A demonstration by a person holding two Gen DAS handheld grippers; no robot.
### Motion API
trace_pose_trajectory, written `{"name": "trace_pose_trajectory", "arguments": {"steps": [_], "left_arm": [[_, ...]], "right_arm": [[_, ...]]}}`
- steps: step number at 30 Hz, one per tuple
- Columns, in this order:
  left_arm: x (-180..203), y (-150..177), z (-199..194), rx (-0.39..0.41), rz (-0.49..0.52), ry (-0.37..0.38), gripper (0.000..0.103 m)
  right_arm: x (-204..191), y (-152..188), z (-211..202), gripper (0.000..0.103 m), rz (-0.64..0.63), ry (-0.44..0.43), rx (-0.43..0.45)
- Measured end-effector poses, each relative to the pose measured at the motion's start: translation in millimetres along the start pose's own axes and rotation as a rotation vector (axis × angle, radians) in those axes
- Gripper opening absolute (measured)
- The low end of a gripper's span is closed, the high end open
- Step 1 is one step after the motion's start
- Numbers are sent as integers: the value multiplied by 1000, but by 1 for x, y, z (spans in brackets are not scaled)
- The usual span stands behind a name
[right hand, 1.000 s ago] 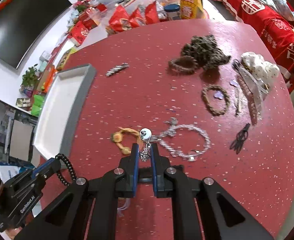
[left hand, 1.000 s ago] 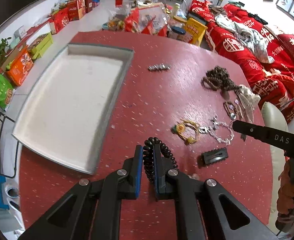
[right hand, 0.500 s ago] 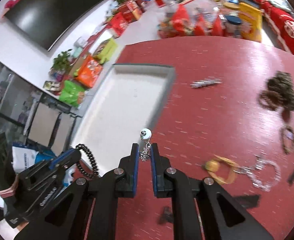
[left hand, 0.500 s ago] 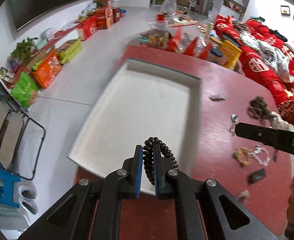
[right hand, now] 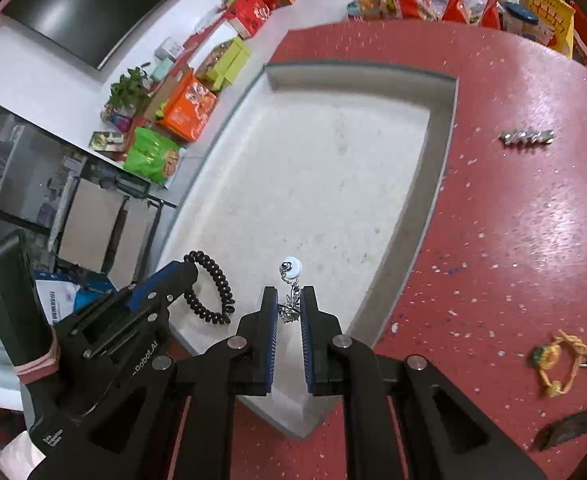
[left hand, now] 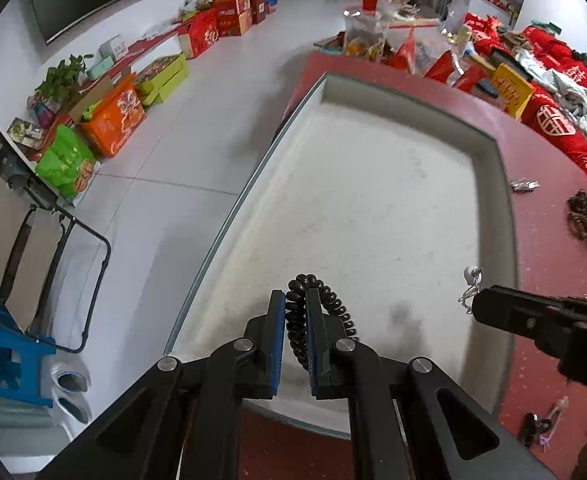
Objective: Organize jewelry
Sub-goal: 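Carry the coiled hair tie and silver charm over the white tray with both tools, then open the left tool dropping the hair tie while the right tool releases the charm into the tray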
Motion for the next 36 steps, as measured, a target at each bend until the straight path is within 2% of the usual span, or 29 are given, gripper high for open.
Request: {"name": "trace_pose_trajectory", "arguments": {"steps": [8,14,25,26,27,28,29,32,36], "left_arm": [[-2,9,20,-67,-1,-17,11],[-1,10,21,-62,-4,-28,11],[-2,11,12,-61,-15,-38,12],[-2,12,11,-60,-16,-40,28],[-3,12,9,-56,-20,-45,71],[-5,11,5,-38,-33,-56,90],[-5,10,-2,0,-45,-54,101],[0,8,-9,12,-27,-52,101],[7,9,-15,18,0,-80,101]], "right_arm": [[12,4,34,12,6,39,-70],[7,4,36,12,-36,86,-78],[5,7,30,13,-14,47,-83],[5,7,27,13,-15,40,-76],[3,8,24,13,-17,34,-69],[3,8,20,16,-27,30,-61],[3,9,16,21,-25,26,-52],[4,10,2,33,-17,11,-22],[9,15,-18,37,-2,-2,8]]}}
Point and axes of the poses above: each gripper's, at about its wrist camera, not at the fingertips, and z roughly the way its jaws point, x to its right, y to its underside, the point moved 7 cm from there along z, roughly the way its jaws point, and after that the axes turned 12 degrees about -x, right-handed, at the moved point
